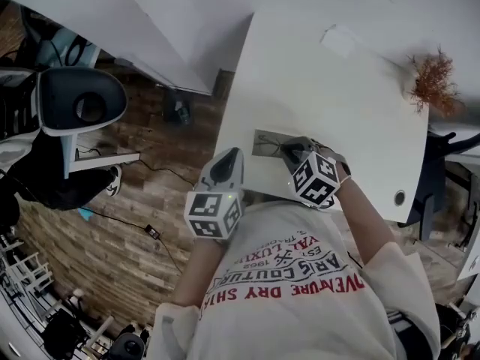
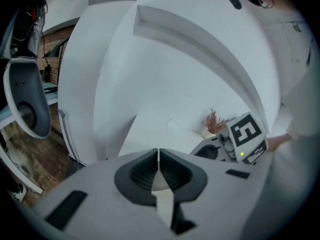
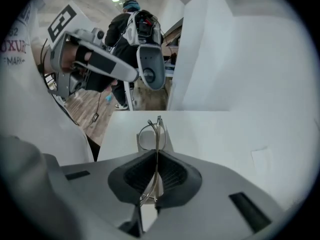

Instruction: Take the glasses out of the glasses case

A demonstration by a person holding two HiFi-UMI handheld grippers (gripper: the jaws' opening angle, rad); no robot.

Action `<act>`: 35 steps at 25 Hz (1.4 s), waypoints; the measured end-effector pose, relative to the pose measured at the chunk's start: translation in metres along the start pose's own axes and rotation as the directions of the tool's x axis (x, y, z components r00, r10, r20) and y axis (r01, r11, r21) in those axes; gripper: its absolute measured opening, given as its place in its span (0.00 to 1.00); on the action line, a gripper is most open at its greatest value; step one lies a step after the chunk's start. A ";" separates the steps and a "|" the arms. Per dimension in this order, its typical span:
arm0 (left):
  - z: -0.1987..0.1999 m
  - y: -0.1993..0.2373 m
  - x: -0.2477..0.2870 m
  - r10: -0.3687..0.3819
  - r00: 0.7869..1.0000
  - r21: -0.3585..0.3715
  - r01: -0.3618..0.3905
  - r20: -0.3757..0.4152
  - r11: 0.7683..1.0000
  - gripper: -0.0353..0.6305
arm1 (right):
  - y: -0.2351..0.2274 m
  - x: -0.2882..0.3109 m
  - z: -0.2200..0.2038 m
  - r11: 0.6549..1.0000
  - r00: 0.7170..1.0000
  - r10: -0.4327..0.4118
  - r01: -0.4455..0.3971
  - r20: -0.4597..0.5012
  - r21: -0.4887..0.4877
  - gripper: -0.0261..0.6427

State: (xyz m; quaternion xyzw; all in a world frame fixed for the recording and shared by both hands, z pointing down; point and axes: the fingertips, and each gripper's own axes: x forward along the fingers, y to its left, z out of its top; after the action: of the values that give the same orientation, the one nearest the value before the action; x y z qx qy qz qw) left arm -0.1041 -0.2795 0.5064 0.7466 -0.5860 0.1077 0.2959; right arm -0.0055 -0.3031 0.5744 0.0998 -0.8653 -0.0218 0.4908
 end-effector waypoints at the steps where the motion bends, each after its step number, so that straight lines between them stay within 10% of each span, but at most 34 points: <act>1: 0.003 -0.003 0.000 -0.012 1.000 0.012 0.012 0.002 1.000 0.07 | -0.004 -0.007 0.004 0.999 1.000 -0.022 0.021 0.021 0.031 0.08; 8: 0.035 -0.027 0.004 -0.111 0.993 0.108 0.106 0.037 0.988 0.07 | -0.035 -0.061 0.029 0.935 0.946 -0.258 0.194 0.195 0.298 0.08; 25: 0.118 -0.093 -0.001 -0.329 0.933 0.288 0.278 0.148 0.916 0.08 | -0.066 -0.199 0.027 0.540 0.614 -0.729 0.244 0.302 0.806 0.08; 35: 0.121 -0.102 -0.007 -0.339 0.927 0.315 0.277 0.161 0.908 0.07 | -0.060 -0.205 0.025 0.509 0.591 -0.752 0.235 0.294 0.828 0.08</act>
State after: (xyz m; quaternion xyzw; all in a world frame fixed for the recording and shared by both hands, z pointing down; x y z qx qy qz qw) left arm -0.0325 -0.3279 0.3736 0.8721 -0.4665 0.0630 0.1337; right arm 0.0841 -0.3239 0.3802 0.5296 -0.8352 0.1351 0.0611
